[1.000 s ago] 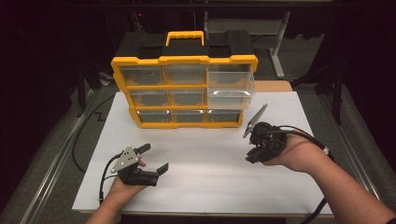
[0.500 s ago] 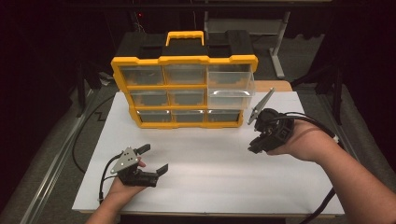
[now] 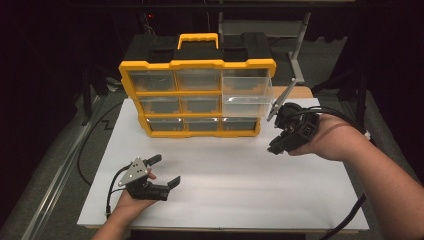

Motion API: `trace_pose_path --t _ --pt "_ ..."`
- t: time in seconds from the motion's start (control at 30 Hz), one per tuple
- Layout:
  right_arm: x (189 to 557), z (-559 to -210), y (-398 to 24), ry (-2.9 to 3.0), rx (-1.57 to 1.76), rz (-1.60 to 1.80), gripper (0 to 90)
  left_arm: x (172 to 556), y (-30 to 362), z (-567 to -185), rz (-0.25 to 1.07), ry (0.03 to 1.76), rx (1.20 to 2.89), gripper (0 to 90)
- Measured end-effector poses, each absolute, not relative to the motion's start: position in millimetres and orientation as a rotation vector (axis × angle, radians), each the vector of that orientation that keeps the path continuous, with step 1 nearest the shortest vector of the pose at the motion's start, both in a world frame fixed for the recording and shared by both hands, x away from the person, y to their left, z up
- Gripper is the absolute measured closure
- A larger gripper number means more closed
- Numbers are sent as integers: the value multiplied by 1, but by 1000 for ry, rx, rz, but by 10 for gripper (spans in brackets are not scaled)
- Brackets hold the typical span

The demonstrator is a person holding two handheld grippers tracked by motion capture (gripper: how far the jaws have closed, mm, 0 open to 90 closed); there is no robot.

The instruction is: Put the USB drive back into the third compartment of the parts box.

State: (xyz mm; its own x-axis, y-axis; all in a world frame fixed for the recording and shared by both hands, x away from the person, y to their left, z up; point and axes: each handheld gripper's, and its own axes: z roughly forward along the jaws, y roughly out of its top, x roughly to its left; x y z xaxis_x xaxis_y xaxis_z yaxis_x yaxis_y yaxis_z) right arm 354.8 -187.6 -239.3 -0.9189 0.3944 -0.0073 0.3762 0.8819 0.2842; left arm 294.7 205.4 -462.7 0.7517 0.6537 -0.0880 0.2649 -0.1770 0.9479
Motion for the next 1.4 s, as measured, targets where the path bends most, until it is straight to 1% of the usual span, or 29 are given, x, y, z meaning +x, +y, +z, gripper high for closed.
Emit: trace_pose_path --t 0.87,1.4 --pt "360 -188 -179 2955 577 422 800 294 204 -463 402 709 1762 2" --pt "370 -154 -177 2929 580 488 800 294 205 -462 403 708 1763 2"
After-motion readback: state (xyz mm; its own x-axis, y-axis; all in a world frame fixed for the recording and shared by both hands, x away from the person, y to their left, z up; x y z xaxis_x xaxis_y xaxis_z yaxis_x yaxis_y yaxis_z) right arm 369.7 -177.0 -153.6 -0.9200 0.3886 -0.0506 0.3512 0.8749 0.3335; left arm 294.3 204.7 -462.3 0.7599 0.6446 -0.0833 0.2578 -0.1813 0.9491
